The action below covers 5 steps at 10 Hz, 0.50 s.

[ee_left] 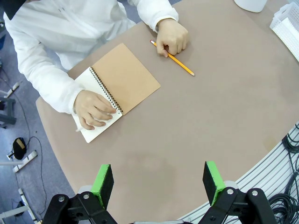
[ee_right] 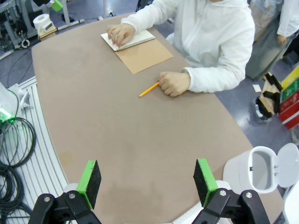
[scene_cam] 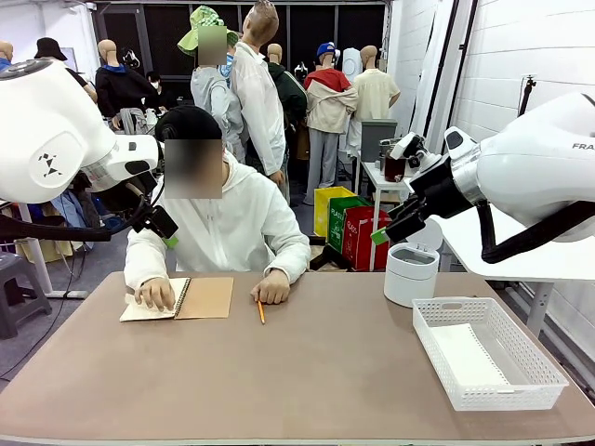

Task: Sort the paper based on its condition.
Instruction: If a person hands you a paper, place it in the Organizing basket , and if it's crumpled, put it in the Trash can.

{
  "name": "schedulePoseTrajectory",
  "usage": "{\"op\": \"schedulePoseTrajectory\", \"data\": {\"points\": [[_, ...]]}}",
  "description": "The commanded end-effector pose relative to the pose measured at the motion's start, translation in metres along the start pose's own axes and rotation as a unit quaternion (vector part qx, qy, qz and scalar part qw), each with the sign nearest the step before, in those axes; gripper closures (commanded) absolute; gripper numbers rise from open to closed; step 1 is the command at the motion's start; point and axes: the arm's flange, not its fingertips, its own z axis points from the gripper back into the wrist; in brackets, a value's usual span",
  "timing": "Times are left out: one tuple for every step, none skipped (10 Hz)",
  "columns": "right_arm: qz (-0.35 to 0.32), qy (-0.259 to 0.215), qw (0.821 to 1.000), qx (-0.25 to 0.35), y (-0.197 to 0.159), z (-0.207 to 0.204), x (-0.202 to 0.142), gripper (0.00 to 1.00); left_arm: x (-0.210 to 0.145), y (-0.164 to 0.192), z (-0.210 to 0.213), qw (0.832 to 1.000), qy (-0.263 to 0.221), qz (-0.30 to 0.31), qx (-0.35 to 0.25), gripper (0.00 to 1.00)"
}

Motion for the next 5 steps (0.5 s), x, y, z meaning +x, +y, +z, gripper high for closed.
{"op": "schedulePoseTrajectory", "data": {"points": [[0.0,0.001,1.0,-0.002,-0.0002,0.0,-0.0003,0.0,-0.0004,0.0013,0.0005,1.0,-0.001,-0.001,0.0,0.0],[0.0,0.001,1.0,-0.002,-0.0002,0.0,-0.0003,0.0,-0.0004,0.0013,0.0005,1.0,-0.001,-0.001,0.0,0.0],[0.0,0.001,1.0,-0.002,-0.0002,0.0,-0.0003,0.0,-0.0004,0.0013,0.0005,1.0,-0.001,-0.001,0.0,0.0],[0.0,0.001,1.0,-0.002,-0.0002,0.0,-0.0003,0.0,-0.0004,0.0013,0.0005,1.0,-0.001,-0.001,0.0,0.0],[0.0,0.001,1.0,-0.002,-0.0002,0.0,-0.0003,0.0,-0.0004,0.0013,0.0005,1.0,-0.001,-0.001,0.0,0.0]]}}
